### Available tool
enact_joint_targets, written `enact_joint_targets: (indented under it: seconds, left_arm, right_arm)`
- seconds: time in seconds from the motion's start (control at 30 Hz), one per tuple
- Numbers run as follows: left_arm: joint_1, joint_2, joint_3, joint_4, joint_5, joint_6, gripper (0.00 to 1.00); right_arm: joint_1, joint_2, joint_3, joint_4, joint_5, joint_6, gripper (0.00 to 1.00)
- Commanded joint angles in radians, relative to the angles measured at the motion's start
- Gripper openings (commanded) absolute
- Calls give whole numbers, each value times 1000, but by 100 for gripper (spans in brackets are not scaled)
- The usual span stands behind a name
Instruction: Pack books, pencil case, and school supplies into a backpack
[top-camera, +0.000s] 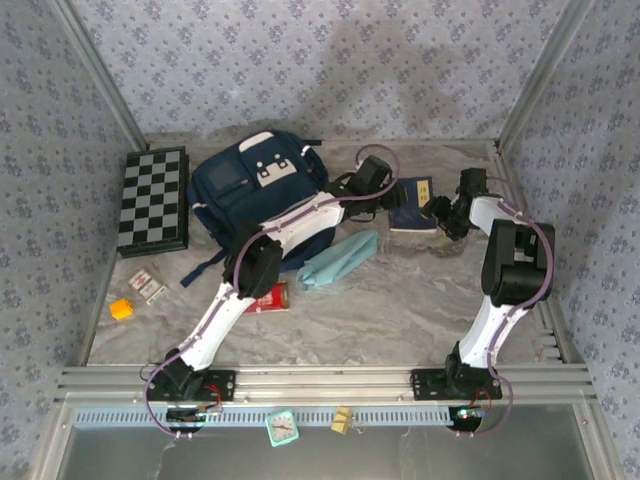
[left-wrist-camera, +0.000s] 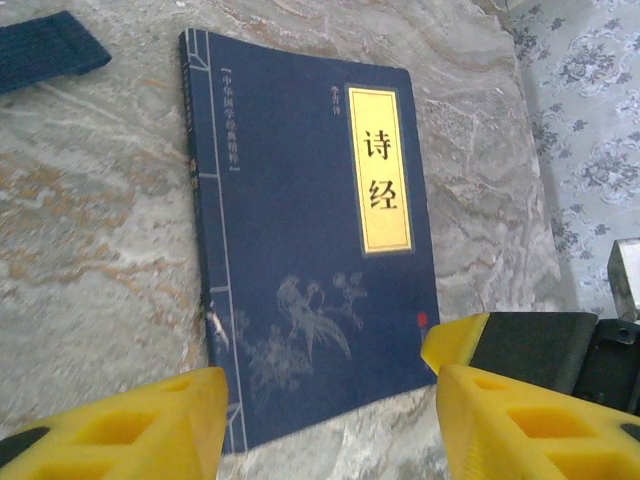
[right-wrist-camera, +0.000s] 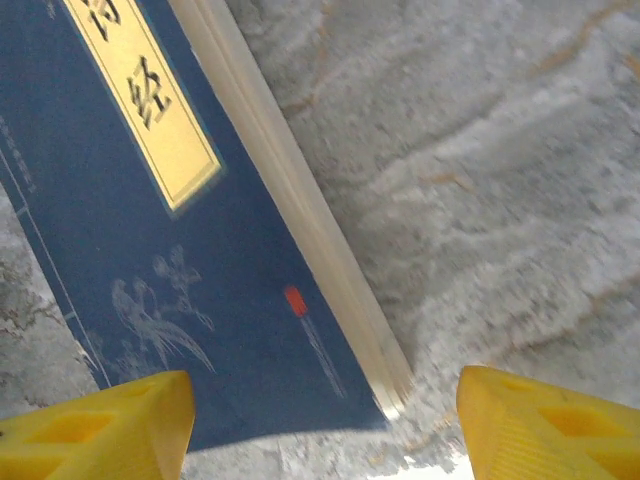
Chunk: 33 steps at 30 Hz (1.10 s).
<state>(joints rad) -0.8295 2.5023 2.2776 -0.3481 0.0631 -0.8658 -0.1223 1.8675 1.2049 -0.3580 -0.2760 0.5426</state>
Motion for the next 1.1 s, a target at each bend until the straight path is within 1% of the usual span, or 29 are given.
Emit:
enact_joint_targets:
  seconds: [0.0,0.13,0.3,0.43,0.53,0.63,0.77,0.83,1.07]
  left_arm:
    - [5,74,119,-83,0,-12,57]
    - [19,128,183,-108,-2,-20,57]
    - [49,132,162,-125,-6,-37,56]
    - [71,117,146,-145,-15,-27,53]
    - [85,97,107,-132,-22,-35,51]
    - [93,87,92,-128,-16,-36,49]
    - [102,87,93,-137,-17,-41,48]
    - [106,95,97,-133,-9,-41,46]
    - [113,169,193,-148,72,-22,39]
  right_arm:
    - [-3,48,62,-8,-45,4,69]
    - [18,75,93,-25,-63,-4,65]
    - [59,47,57,-19,-91,11,61]
    - [90,-13,2,-10,-84,25,59]
    - [88,-63,-49,6,-97,31,57]
    - [54,-78,-41,-9,-91,21,56]
    - [18,-51,-21,-42,-74,-14,55]
    - [11,-28,20,-43,-78,-26,53]
    - [28,63,63,-30,-133,-29,47]
